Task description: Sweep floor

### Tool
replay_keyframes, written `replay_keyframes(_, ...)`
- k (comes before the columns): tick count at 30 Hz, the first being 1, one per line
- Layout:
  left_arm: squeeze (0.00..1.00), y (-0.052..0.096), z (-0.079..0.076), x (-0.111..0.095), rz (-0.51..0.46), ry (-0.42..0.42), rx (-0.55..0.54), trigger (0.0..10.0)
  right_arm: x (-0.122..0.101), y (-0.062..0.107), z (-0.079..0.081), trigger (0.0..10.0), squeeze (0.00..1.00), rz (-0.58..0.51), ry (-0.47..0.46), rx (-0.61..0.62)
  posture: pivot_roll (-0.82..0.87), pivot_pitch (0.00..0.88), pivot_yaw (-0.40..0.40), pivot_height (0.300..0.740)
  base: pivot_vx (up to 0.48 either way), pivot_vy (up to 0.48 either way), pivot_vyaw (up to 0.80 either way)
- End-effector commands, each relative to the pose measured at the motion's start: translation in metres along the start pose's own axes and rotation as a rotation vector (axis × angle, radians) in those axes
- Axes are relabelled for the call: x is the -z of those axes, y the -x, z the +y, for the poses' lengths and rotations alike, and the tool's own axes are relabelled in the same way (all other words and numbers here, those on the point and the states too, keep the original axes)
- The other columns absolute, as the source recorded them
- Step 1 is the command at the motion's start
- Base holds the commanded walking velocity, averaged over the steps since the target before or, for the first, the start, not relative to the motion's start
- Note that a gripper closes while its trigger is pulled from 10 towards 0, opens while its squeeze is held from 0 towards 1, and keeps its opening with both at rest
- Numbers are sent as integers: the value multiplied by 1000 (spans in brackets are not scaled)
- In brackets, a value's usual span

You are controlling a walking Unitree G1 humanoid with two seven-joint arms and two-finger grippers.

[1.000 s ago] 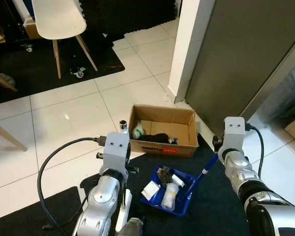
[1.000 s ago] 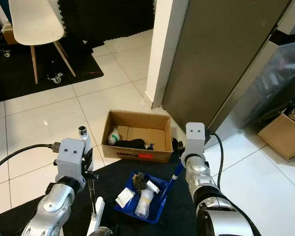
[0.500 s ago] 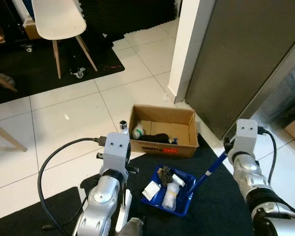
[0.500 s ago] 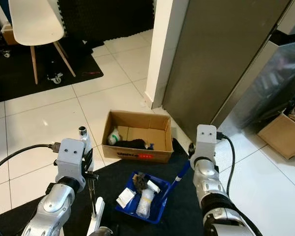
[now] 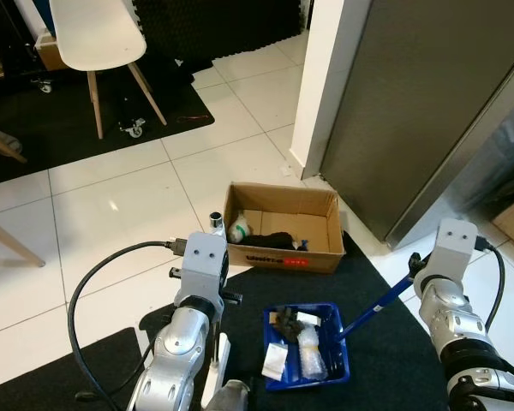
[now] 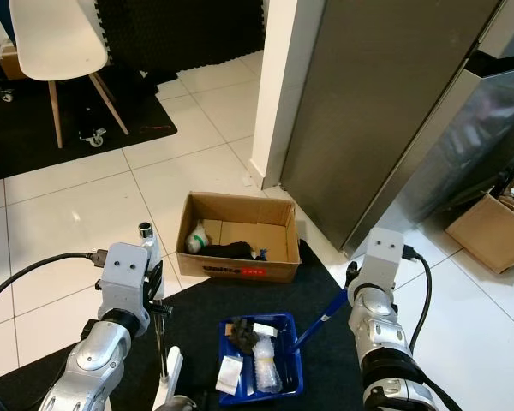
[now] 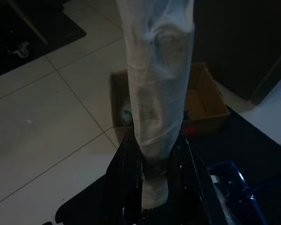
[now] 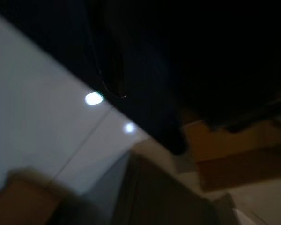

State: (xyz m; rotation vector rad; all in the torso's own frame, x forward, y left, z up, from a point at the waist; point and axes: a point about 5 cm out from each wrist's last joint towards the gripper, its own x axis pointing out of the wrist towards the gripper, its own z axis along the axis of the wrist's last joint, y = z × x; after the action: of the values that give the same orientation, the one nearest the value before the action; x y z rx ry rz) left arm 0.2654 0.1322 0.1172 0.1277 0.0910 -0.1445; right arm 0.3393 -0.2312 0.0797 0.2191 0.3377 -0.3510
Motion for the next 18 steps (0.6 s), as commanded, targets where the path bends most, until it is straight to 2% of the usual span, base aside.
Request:
replay_keyframes(1, 0, 0, -4, -2, -20, 14, 11, 10000, 4, 2, -2, 10000, 0, 23, -42, -20, 156, 189, -30, 740, 0, 0, 0)
replay_keyframes(5, 0, 0, -4, -2, -20, 13, 13, 10000, 2, 6, 6, 10000, 0, 15, -30, -133, 155, 187, -28, 740, 0, 0, 0)
replay_keyframes(8, 0, 0, -4, -2, -21, 13, 14, 10000, 1, 7, 7, 10000, 0, 10, -30, -157, 155, 187, -28, 740, 0, 0, 0)
replay_keyframes(12, 0, -1, -3, -3, -22, 12, 15, 10000, -5, 15, 14, 10000, 0, -44, -11, -339, 153, 185, -21, 740, 0, 0, 0)
replay_keyframes(18, 0, -2, -4, -4, -25, 10, 21, 10000, -5, 13, 15, 10000, 0, -38, 30, -378, 158, 182, -19, 740, 0, 0, 0)
